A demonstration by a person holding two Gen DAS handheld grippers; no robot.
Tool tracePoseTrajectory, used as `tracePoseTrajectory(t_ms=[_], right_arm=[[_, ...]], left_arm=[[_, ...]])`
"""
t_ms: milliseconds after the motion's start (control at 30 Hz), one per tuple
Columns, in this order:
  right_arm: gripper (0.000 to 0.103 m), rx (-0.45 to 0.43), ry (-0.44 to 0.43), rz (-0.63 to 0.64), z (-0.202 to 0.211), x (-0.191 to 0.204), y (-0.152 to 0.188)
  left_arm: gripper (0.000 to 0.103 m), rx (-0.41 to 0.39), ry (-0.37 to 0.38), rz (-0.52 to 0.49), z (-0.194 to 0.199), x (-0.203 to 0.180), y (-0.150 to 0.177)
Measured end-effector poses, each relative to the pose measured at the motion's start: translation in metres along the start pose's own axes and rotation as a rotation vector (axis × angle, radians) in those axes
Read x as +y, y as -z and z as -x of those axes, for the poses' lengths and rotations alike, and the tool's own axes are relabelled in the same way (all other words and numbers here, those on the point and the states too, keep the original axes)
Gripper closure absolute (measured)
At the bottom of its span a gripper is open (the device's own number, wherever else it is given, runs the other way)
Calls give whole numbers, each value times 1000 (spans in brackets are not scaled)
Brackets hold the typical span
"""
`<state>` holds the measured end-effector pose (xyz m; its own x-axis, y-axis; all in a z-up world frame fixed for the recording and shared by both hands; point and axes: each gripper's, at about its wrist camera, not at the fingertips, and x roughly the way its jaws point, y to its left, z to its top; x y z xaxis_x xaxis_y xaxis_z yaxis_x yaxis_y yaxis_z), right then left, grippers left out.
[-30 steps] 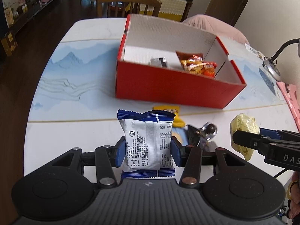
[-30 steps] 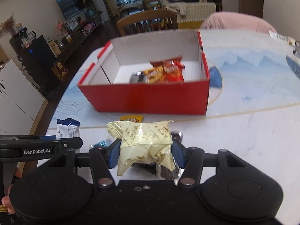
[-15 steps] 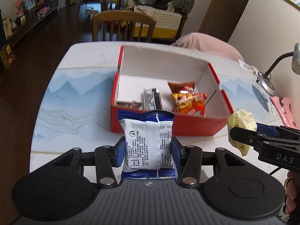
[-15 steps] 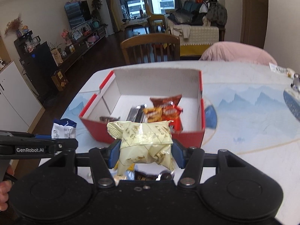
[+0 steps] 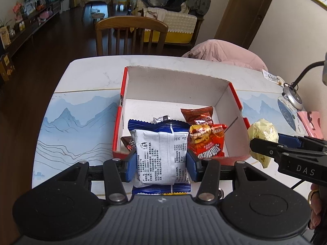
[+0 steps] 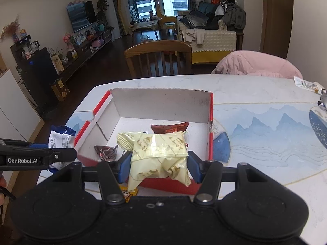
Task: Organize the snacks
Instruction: 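Carry both snacks into the red box and open both tools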
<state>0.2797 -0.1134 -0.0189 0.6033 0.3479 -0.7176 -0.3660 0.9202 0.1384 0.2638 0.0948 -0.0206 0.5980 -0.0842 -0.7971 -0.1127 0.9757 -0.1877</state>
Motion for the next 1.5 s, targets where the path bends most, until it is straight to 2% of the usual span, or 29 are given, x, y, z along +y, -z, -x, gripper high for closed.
tracePoseTrajectory(t_ms=[467,733,1133,1500], right_arm=[[46,44,17,48,-48,-6,-32],[46,83,32,96,-82,-3,-42],[47,156,48,172,-122,2,-41],[44,172,42,177,-131,1,-38]], left_arm=[[55,21,-78,-58,-43,-1,-48],[55,83,-110,-108,-82,-8,-65],[55,161,-145,-153,-129,-15,-67],[54,214,-157,-157,-152,-14,-54]])
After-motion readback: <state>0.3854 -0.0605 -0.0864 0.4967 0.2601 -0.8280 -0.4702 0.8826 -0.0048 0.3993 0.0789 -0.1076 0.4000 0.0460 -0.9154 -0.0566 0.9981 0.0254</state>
